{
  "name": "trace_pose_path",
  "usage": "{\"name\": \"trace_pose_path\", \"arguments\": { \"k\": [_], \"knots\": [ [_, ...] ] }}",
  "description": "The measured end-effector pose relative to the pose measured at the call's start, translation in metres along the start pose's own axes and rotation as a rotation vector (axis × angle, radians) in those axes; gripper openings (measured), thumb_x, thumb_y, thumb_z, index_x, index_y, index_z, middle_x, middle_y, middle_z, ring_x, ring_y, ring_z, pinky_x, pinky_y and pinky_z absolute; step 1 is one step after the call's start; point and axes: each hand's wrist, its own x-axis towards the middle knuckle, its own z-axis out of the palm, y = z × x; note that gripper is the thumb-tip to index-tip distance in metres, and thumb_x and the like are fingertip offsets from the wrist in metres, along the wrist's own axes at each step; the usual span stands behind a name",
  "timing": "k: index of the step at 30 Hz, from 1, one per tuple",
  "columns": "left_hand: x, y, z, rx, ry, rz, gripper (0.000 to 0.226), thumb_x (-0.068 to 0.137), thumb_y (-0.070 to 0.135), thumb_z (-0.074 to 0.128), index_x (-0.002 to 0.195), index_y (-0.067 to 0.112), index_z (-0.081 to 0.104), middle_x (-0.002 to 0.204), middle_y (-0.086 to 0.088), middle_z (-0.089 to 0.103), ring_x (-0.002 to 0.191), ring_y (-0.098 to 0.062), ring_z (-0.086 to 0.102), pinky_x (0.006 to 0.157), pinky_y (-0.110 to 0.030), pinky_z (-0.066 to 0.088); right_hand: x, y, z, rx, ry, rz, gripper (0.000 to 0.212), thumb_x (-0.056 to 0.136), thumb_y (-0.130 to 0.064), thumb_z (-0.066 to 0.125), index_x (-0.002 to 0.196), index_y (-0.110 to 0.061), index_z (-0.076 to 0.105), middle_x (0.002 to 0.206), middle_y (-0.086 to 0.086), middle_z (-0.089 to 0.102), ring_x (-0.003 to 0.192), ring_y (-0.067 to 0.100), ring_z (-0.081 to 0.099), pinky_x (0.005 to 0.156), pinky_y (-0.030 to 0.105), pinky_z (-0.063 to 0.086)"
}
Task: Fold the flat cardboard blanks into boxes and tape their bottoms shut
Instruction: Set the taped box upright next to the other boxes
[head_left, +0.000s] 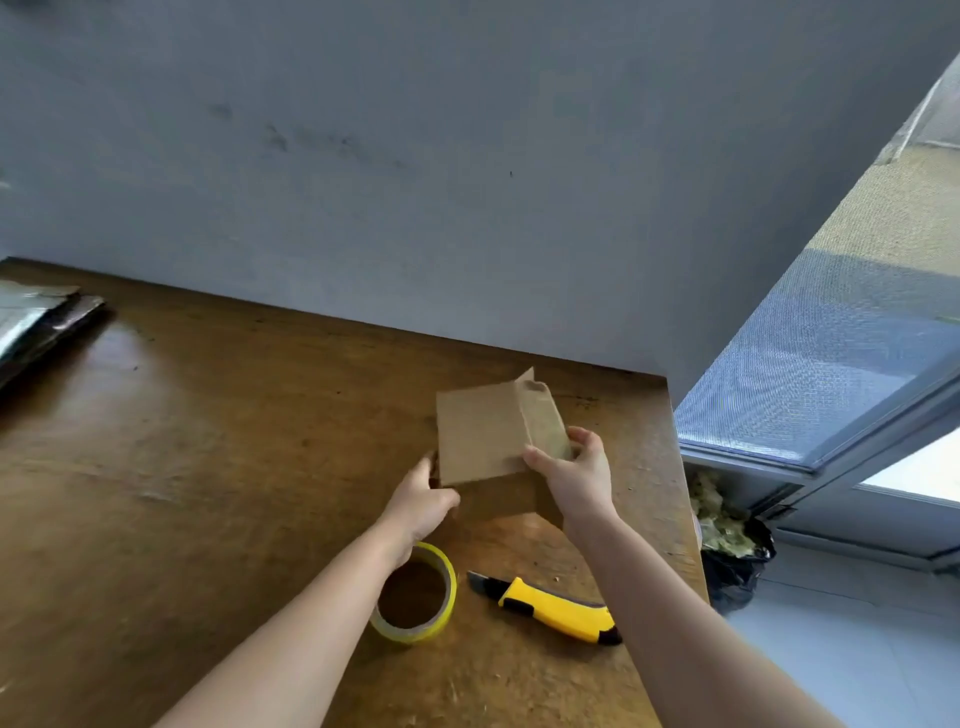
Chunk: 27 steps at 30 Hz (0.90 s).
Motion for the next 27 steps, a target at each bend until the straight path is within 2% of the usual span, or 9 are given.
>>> {"name": "trace_pose_path", "arguments": {
  "k": [3,7,10,13,15,17,19,23,27],
  "knots": [
    [-0.001,0.007,0.003,-0.027,0.008,-0.025,0.077,0.084,0.004,0.049,0.152,0.023,0.019,0.145,-0.004,0.041,0.128,-0.023,0.040,0.103,-0.036,0.038,-0.006,-0.005,0.009,-0.150,0.030,-0.165,0.056,0.083,-0.021,0.074,0.131,-0.024,0.046,0.112,-0.003,0.057,0.097,0.014,0.057,0.072,0.023,0.052],
    [0.000,0.006,0.001,0.057,0.120,-0.041,0.063,0.091,0.016,0.042,0.151,0.017,0.024,0.149,-0.010,0.033,0.133,-0.029,0.033,0.106,-0.037,0.031,-0.020,-0.008,0.015,-0.230,-0.059,-0.283,0.027,0.093,-0.027,0.060,0.119,-0.017,0.063,0.101,-0.005,0.067,0.088,0.008,0.062,0.064,0.019,0.050],
    [-0.006,0.007,-0.001,0.011,0.241,0.061,0.056,0.094,0.044,0.047,0.144,0.020,0.038,0.141,-0.004,0.034,0.130,-0.027,0.034,0.093,-0.031,0.029,-0.030,-0.013,0.021,-0.177,-0.235,-0.267,0.025,0.098,-0.021,0.047,0.107,-0.019,0.071,0.095,-0.004,0.071,0.089,0.014,0.067,0.075,0.035,0.058],
    [-0.012,0.011,-0.003,-0.004,0.135,0.098,0.090,0.073,0.080,0.049,0.146,0.029,0.033,0.136,0.002,0.036,0.128,-0.023,0.039,0.100,-0.034,0.036,-0.033,-0.013,0.026,-0.335,-0.196,-0.383,0.021,0.094,-0.015,0.054,0.105,-0.020,0.071,0.095,-0.006,0.069,0.082,0.008,0.065,0.064,0.021,0.055],
    [-0.011,0.013,-0.004,0.082,0.109,0.088,0.094,0.069,0.075,0.059,0.147,0.030,0.031,0.140,-0.002,0.038,0.128,-0.024,0.041,0.103,-0.040,0.040,-0.032,-0.012,0.028,-0.499,-0.051,-0.479,0.021,0.089,-0.016,0.064,0.108,-0.022,0.069,0.101,-0.007,0.061,0.089,0.008,0.059,0.064,0.010,0.044],
    [-0.010,0.013,-0.006,0.152,0.119,0.077,0.088,0.072,0.063,0.064,0.146,0.030,0.031,0.141,-0.003,0.038,0.127,-0.024,0.042,0.102,-0.041,0.041,-0.029,-0.008,0.029,-0.652,0.061,-0.495,0.033,0.085,-0.021,0.070,0.117,-0.024,0.063,0.112,-0.004,0.052,0.105,0.014,0.051,0.075,0.017,0.045],
    [-0.009,0.013,-0.008,0.170,0.111,0.080,0.086,0.076,0.062,0.062,0.148,0.028,0.029,0.146,-0.003,0.033,0.130,-0.024,0.039,0.104,-0.042,0.039,-0.025,-0.005,0.027,-0.701,0.087,-0.367,0.047,0.084,-0.021,0.069,0.128,-0.025,0.053,0.123,0.000,0.048,0.116,0.019,0.046,0.085,0.029,0.047],
    [-0.009,0.018,-0.004,0.293,0.069,0.123,0.098,0.072,0.067,0.065,0.148,0.020,0.025,0.141,-0.001,0.025,0.129,-0.023,0.039,0.103,-0.035,0.037,-0.019,0.003,0.022,-0.522,-0.010,-0.245,0.037,0.087,-0.012,0.061,0.122,-0.021,0.057,0.111,-0.001,0.065,0.095,0.014,0.060,0.068,0.020,0.049],
    [0.001,0.034,0.005,0.365,0.080,0.180,0.072,0.087,0.044,0.055,0.147,0.015,0.029,0.143,-0.005,0.029,0.125,-0.022,0.042,0.091,-0.026,0.037,-0.016,0.000,0.010,-0.388,0.042,-0.271,0.020,0.088,-0.016,0.067,0.103,-0.026,0.059,0.092,-0.009,0.064,0.080,0.003,0.060,0.057,0.010,0.041]
  ]
}}
